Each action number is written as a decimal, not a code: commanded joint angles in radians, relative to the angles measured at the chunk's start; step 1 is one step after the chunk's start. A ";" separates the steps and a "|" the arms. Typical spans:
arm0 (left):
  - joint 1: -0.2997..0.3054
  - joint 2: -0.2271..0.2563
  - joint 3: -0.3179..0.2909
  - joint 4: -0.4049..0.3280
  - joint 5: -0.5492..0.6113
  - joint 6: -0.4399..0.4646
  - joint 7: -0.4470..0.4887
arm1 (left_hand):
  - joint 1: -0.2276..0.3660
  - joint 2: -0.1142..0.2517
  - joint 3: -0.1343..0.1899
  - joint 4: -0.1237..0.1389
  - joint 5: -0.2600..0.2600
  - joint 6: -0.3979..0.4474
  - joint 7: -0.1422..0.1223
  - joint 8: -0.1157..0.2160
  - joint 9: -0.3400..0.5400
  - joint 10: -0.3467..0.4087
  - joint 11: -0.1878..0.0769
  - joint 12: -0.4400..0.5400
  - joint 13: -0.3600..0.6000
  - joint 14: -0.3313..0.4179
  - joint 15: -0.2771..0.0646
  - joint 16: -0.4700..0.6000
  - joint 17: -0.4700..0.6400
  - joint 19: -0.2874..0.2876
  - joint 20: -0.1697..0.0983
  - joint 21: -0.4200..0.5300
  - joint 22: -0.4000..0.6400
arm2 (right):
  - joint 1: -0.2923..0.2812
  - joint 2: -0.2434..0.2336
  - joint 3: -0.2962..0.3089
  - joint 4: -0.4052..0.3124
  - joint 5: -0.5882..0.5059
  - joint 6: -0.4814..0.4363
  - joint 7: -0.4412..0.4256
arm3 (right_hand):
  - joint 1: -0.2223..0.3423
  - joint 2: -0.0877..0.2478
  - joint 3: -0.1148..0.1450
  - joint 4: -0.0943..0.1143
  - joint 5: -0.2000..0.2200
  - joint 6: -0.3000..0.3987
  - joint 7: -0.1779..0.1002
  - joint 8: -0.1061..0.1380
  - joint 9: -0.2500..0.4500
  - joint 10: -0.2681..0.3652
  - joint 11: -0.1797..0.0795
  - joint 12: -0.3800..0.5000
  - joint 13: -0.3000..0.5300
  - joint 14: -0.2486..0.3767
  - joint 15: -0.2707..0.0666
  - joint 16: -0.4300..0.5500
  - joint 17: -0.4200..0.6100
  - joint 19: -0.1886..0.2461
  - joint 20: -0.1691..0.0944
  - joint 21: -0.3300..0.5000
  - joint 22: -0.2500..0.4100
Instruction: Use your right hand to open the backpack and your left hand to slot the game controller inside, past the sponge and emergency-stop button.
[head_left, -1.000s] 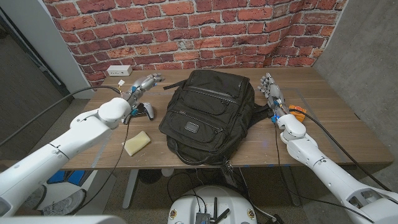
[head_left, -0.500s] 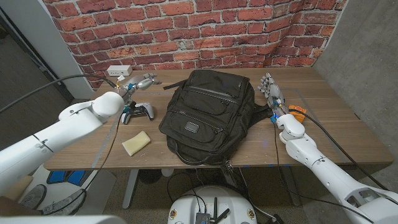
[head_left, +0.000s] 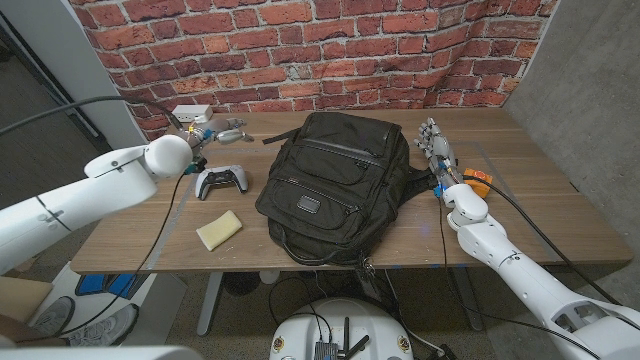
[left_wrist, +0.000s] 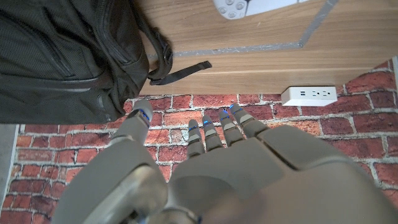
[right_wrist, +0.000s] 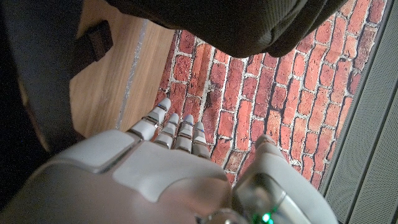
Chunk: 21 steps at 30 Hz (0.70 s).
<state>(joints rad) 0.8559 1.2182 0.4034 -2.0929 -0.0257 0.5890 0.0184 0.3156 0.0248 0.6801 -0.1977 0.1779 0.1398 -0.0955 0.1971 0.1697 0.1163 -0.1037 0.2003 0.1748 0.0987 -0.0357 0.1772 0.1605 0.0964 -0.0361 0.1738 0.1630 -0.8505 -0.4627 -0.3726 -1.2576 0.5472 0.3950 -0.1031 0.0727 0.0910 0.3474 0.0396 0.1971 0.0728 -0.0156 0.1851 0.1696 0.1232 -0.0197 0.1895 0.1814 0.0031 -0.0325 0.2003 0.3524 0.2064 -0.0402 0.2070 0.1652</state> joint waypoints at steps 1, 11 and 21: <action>-0.082 0.070 0.080 -0.026 0.158 0.069 -0.140 | 0.012 -0.027 -0.012 0.003 -0.003 0.019 -0.005 0.010 0.006 0.000 -0.012 -0.004 0.003 0.002 -0.085 0.001 0.006 -0.017 -0.094 -0.001 0.001 | -0.008 -0.001 -0.003 -0.016 -0.013 -0.002 -0.020 | 0.004 0.036 0.007 0.000 0.004 0.014 -0.001 0.005 0.005 0.011 0.004 0.006 0.003 0.003 -0.016 0.006 0.000 0.011 -0.011 -0.004 0.003; -0.152 0.085 0.133 -0.014 0.304 0.077 -0.303 | 0.049 -0.065 -0.021 0.004 -0.001 0.008 -0.003 0.008 0.008 -0.018 -0.012 -0.013 0.003 -0.011 -0.085 -0.003 0.006 -0.032 -0.098 0.002 0.001 | -0.025 -0.013 0.003 -0.049 -0.019 -0.017 -0.041 | 0.004 0.036 0.007 -0.001 0.003 0.014 0.000 0.004 0.006 0.011 0.003 0.005 0.003 0.003 -0.016 0.007 -0.001 0.013 -0.009 -0.005 0.003; -0.200 0.054 0.173 0.017 0.444 0.051 -0.430 | 0.089 -0.098 -0.026 0.005 -0.003 -0.020 -0.007 0.003 0.008 -0.038 -0.017 -0.018 0.004 -0.026 -0.084 -0.005 0.007 -0.034 -0.107 0.003 0.001 | -0.040 -0.021 0.005 -0.075 -0.025 -0.029 -0.057 | 0.002 0.037 0.007 -0.001 0.003 0.015 -0.001 0.003 0.006 0.012 0.003 0.005 0.003 0.006 -0.015 0.010 -0.003 0.016 -0.007 -0.006 0.003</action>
<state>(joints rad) 0.7108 1.2878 0.5319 -2.0999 0.2789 0.6504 -0.2792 0.3916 -0.0650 0.6592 -0.1933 0.1779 0.1301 -0.1043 0.1971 0.1748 0.0850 -0.1161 0.1844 0.1746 0.0800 -0.0358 0.1723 0.1658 0.0644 -0.0359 0.1741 0.1631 -0.8759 -0.4753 -0.3716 -1.3058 0.5300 0.3792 -0.1412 0.0727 0.0910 0.3474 0.0396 0.1971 0.0781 -0.0209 0.1851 0.1695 0.1284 -0.0143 0.1894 0.1815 0.0029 -0.0324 0.2003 0.3477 0.2126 -0.0394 0.2033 0.1651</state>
